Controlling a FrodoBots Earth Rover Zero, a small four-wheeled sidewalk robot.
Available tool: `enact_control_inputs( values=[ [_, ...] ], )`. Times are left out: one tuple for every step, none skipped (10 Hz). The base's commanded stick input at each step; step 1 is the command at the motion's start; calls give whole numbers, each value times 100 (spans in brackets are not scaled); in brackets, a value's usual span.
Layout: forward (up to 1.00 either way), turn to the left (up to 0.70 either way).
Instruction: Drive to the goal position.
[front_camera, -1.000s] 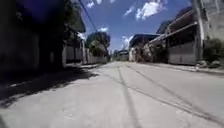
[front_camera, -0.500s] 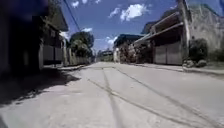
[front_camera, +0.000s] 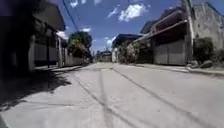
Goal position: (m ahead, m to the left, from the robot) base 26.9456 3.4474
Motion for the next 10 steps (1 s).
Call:
enact_control_inputs(
  values=[
    [100, 0],
    [100, 0],
    [100, 0],
    [100, 0],
    [100, 0],
    [100, 3],
    [100, 7],
    [100, 3],
    [100, 0],
    [100, 0]
  ],
)
